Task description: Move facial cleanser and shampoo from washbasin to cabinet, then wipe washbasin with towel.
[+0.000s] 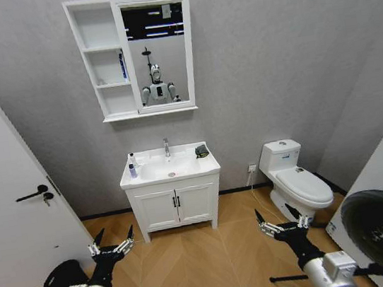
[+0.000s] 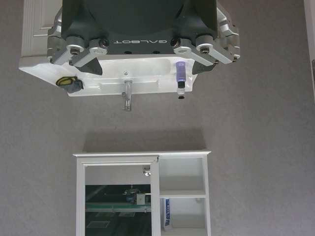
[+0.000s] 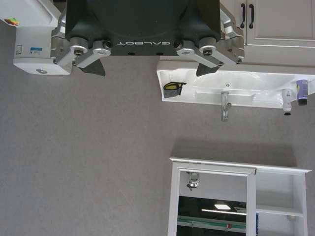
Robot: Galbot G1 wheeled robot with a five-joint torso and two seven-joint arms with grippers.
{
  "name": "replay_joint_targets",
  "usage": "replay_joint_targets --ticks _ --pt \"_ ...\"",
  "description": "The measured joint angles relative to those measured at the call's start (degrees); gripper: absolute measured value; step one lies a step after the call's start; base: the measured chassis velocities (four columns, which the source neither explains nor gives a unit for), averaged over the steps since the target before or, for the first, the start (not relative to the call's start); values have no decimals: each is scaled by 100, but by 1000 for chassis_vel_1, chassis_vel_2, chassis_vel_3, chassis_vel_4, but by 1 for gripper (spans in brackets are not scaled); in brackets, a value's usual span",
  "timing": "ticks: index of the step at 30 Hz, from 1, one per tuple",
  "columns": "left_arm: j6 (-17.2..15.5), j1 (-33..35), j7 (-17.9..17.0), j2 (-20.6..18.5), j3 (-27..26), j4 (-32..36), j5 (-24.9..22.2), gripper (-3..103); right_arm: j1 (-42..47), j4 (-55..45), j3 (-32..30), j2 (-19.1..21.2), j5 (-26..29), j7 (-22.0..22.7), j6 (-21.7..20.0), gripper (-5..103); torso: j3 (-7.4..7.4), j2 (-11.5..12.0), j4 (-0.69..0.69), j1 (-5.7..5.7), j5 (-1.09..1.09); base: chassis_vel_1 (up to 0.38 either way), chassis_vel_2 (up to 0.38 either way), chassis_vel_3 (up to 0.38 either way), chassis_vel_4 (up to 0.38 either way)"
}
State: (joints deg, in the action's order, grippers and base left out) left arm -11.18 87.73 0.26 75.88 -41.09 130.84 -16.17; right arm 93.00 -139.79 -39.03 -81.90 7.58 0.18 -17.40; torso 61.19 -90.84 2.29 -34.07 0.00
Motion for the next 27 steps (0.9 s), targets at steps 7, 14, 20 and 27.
replay_joint_targets --ticks 7,14,20,27 --pt "4 18 3 4 -34 11 -6 100 7 -26 -14 -10 14 -25 -17 100 0 0 0 0 0 0 0 0 0" --pt "32 44 13 37 -52 21 -2 100 36 -66 -12 -17 14 -38 -17 100 -1 -2 0 2 0 -25 27 24 -26" --pt "50 68 22 63 -70 38 5 100 55 -75 -6 -30 10 -45 -1 100 0 -1 -1 2 0 -133 149 135 -157" --pt "68 97 28 105 -71 67 26 100 69 -87 19 -44 -3 -53 22 100 1 1 1 -3 -1 -209 206 210 -201"
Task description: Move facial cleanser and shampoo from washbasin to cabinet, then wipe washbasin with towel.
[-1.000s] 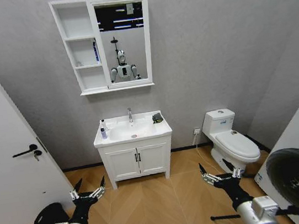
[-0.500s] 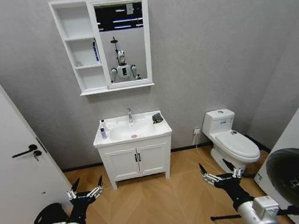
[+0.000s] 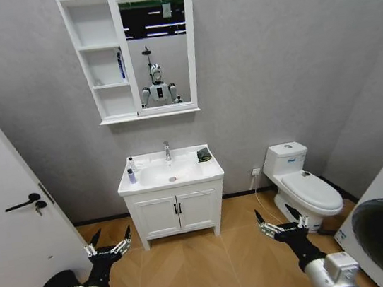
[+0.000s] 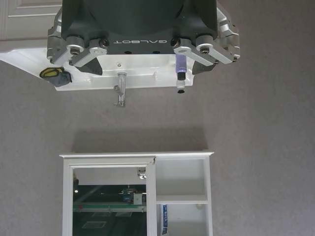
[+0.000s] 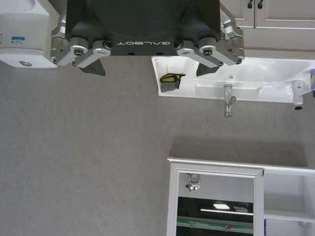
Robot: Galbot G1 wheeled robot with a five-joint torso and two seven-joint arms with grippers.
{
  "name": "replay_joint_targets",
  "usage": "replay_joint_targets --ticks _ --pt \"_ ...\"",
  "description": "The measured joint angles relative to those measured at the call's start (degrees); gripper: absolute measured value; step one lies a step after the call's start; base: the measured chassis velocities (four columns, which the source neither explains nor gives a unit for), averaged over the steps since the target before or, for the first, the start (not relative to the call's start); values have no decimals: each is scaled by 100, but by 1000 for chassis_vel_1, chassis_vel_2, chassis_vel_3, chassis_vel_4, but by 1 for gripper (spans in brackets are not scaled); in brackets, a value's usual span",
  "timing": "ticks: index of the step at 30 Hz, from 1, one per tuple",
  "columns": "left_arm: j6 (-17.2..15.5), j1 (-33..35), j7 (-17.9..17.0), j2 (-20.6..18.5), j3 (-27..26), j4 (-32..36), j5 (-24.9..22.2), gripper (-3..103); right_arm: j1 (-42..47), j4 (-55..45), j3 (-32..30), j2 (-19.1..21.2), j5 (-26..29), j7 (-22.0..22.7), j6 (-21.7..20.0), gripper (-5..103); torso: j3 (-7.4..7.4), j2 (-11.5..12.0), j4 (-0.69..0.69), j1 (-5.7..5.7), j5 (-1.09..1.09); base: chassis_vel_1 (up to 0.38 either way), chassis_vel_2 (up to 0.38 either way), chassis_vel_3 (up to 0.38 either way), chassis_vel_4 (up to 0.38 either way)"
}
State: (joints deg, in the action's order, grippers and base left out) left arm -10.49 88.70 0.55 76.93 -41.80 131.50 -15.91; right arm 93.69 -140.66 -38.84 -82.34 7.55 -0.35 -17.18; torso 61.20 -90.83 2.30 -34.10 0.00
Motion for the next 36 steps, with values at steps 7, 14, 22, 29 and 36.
replay_joint_targets --ticks 7,14,22,29,36 --pt "19 12 1 40 22 3 41 100 2 0 7 -12 -5 -6 13 100 -1 0 -1 2 -2 -180 188 194 -183" --pt "20 5 0 49 44 22 58 100 2 9 4 -11 -5 -17 23 100 -2 -1 -1 3 3 -180 186 180 -183" --pt "20 9 0 53 53 27 65 100 2 14 7 -10 -5 -19 25 100 0 -1 -2 2 -2 -196 178 188 -193" --pt "20 12 0 58 57 28 69 100 15 15 12 -15 -6 -25 34 100 -1 -1 -1 2 -1 -185 191 187 -189" --pt "8 25 -6 76 63 27 69 100 25 15 13 -14 -8 -45 40 100 -2 -1 -1 3 2 -183 199 176 -192"
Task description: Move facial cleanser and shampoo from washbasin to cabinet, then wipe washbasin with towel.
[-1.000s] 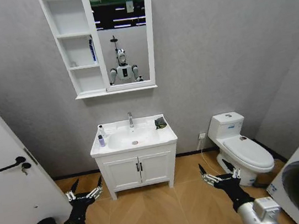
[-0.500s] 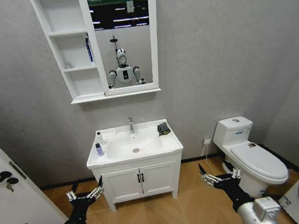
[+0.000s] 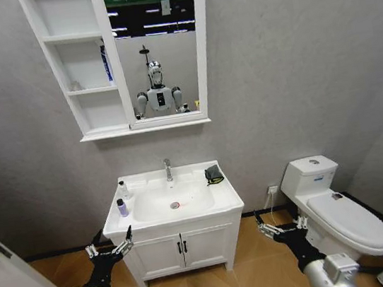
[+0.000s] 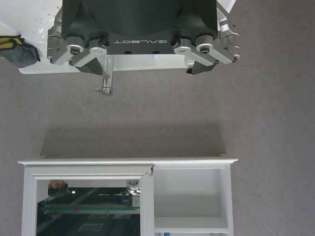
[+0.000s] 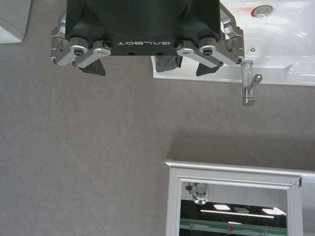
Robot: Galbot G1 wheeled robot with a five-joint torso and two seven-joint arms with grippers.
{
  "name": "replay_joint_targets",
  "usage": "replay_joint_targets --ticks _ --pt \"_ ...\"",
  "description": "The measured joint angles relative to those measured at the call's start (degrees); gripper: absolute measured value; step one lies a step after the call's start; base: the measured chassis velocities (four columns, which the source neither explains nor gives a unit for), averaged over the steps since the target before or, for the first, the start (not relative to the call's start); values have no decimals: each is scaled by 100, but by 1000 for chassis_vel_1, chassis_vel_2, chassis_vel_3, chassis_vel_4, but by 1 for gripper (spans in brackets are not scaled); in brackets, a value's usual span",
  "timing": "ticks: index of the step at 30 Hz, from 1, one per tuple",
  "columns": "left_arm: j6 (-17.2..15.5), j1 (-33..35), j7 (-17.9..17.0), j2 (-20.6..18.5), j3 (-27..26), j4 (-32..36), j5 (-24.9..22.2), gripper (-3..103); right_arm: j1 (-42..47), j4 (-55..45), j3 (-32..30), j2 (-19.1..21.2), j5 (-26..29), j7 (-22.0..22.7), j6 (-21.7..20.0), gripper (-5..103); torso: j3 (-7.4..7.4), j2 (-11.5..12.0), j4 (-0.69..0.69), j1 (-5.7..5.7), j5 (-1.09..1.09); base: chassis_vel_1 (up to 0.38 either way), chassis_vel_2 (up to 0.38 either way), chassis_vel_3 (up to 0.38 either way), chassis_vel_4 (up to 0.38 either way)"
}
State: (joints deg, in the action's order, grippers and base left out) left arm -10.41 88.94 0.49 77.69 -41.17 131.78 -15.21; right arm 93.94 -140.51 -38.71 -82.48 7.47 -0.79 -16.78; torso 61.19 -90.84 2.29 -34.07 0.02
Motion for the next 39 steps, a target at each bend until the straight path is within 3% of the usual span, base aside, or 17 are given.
replay_joint_targets --ticks 29,34,39 --pt "104 -9 -21 96 107 -139 185 100 -43 56 27 -26 -17 35 16 100 2 2 0 -6 -2 -167 164 164 -163" --pt "246 129 21 230 167 -299 378 100 -32 73 -9 -45 -13 43 55 100 0 0 0 2 -2 0 0 0 0" --pt "844 551 161 465 56 -841 691 100 -20 87 -54 -112 -9 61 128 100 -1 -2 0 5 -2 0 0 0 0"
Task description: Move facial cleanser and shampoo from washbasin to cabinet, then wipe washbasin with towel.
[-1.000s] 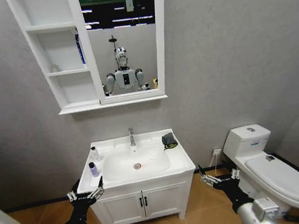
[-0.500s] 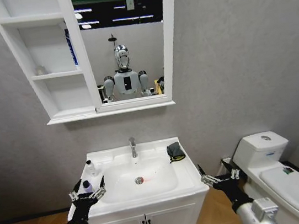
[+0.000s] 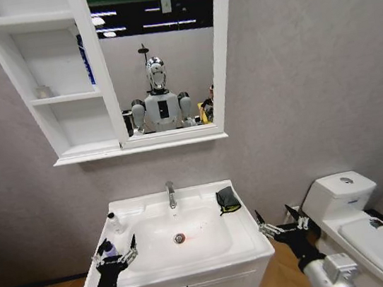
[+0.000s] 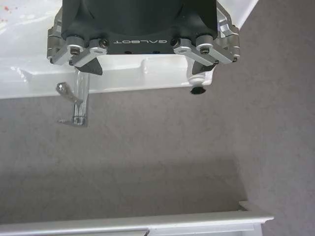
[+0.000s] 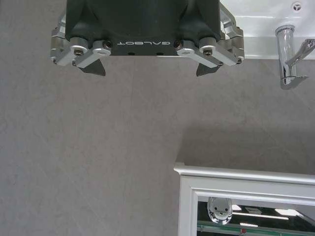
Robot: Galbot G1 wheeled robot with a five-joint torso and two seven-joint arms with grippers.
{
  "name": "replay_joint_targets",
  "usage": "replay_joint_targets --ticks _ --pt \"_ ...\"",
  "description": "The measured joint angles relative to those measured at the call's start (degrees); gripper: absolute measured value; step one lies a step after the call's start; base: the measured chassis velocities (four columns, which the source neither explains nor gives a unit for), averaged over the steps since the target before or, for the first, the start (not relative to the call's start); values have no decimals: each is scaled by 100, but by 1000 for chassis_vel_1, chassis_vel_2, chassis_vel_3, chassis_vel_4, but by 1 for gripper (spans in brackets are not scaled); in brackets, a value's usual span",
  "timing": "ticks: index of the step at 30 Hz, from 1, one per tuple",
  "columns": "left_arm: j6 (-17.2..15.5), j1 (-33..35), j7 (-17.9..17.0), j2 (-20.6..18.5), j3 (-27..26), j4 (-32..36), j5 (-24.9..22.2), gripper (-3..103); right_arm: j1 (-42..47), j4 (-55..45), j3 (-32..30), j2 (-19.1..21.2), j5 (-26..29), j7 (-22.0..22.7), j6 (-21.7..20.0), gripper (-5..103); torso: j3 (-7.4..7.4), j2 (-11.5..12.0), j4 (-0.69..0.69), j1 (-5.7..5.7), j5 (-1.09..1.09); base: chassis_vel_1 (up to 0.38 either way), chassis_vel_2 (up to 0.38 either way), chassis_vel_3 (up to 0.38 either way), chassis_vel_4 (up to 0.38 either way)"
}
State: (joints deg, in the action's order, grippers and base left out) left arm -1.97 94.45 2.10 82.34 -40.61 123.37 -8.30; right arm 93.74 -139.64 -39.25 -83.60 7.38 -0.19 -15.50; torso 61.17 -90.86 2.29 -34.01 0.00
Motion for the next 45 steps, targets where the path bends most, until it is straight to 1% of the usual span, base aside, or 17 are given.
replay_joint_targets --ticks 1,3,4,6,9,12,17,19,20,22,23,25,28,32,34,39,45 --pt "0 0 0 0 0 0 0 100 0 0 0 0 0 0 0 100 0 0 0 0 0 0 0 0 0" --pt "297 143 38 35 -146 -275 36 100 -13 16 -12 -35 6 3 26 100 1 1 0 -3 0 0 0 0 0" --pt "297 143 38 35 -146 -275 36 100 -13 16 -12 -35 6 3 26 100 1 1 0 -3 0 0 0 0 0" --pt "468 200 79 40 -249 -445 -5 100 -45 52 -15 -60 7 4 39 100 2 2 0 -5 0 0 0 0 0" --pt "560 176 100 38 -279 -579 -68 100 -70 114 -12 -93 5 5 66 100 2 2 0 -6 1 0 0 0 0" --pt "564 87 105 36 -253 -703 -82 100 -77 144 -11 -119 6 4 98 100 2 2 0 -6 0 0 0 0 0" --pt "409 -204 84 17 -174 -929 3 100 -63 160 -59 -137 34 3 157 100 2 2 0 -6 0 0 0 0 0" --pt "238 -460 23 -52 -139 -1085 12 100 -31 195 -89 -151 39 -1 229 100 2 2 2 -6 0 0 0 0 0" --pt "238 -460 23 -52 -139 -1085 12 100 -31 195 -89 -151 39 -1 229 100 2 2 2 -6 0 0 0 0 0" --pt "76 -591 1 -121 -119 -1142 -37 100 -19 218 -109 -185 39 -2 278 100 2 3 1 -6 0 0 0 0 0" --pt "76 -591 1 -121 -119 -1142 -37 100 -19 218 -109 -185 39 -2 278 100 2 3 1 -6 0 0 0 0 0" --pt "-145 -726 -19 -195 -76 -1177 -146 100 -32 239 -123 -209 39 -2 306 100 2 2 0 -6 0 0 0 0 0" --pt "-242 -890 -48 -266 -19 -1296 -168 100 -47 241 -126 -251 39 0 313 100 2 2 0 -6 0 0 0 0 0" --pt "-313 -1066 -109 -329 32 -1443 -187 100 -40 238 -149 -279 59 2 329 100 2 3 0 -6 1 0 0 0 0" --pt "-396 -1228 -177 -367 47 -1551 -201 100 -45 236 -176 -265 114 3 339 100 2 3 2 -6 0 0 0 0 0" --pt "-445 -1297 -333 -356 5 -1601 -176 100 -121 297 -151 -190 178 -9 342 100 2 3 -3 -6 -1 0 0 0 0" --pt "-484 -1343 -434 -336 15 -1695 -144 100 -80 313 -174 -163 223 -23 375 100 2 3 1 -6 0 0 0 0 0"
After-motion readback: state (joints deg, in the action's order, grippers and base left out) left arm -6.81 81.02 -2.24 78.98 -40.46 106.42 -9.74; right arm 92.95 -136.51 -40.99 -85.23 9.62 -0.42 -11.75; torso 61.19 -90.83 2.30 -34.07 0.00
